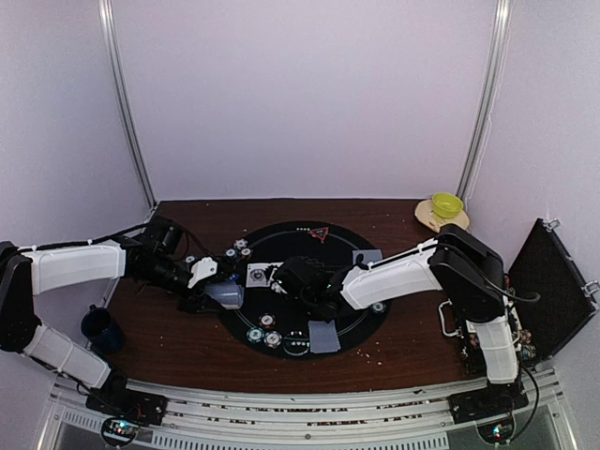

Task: Distribute texas hold em gaming equipment
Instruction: Flop the poker card in the community card area.

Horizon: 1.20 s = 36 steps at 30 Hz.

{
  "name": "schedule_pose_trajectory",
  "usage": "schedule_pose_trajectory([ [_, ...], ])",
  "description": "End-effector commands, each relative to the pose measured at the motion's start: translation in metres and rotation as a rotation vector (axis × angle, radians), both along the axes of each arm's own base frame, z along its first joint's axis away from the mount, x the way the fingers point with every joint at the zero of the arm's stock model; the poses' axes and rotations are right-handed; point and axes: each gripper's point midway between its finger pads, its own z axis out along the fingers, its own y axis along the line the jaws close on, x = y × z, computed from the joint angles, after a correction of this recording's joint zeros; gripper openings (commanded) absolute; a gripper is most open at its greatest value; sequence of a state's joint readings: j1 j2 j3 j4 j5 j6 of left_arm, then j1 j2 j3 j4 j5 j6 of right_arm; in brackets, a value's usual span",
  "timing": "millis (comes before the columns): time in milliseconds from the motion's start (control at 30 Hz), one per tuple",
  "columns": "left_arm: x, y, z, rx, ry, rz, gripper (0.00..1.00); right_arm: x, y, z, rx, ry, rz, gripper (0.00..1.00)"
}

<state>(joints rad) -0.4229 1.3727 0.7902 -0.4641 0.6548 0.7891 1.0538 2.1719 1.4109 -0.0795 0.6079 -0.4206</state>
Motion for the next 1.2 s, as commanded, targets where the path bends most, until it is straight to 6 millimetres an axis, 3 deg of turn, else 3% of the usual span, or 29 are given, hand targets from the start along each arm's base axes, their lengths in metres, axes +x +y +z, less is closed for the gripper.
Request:
schedule_pose_trajectory([
  [0, 0.002, -0.004, 0.008, -0.034, -0.033, -0.014, 0.48, 0.003, 0.002, -0.007, 0.030, 0.033, 0.033, 0.00],
  [300, 0.003, -0.004, 0.007, -0.029, -0.030, -0.013, 0.47, -0.001, 0.003, -0.016, 0.058, 0.060, 0.122, 0.00],
  [1167, 0.004, -0.004, 0.002, -0.019, -0.023, -0.012, 0.47, 0.019, 0.006, -0.031, 0.015, 0.042, 0.107, 0.00],
])
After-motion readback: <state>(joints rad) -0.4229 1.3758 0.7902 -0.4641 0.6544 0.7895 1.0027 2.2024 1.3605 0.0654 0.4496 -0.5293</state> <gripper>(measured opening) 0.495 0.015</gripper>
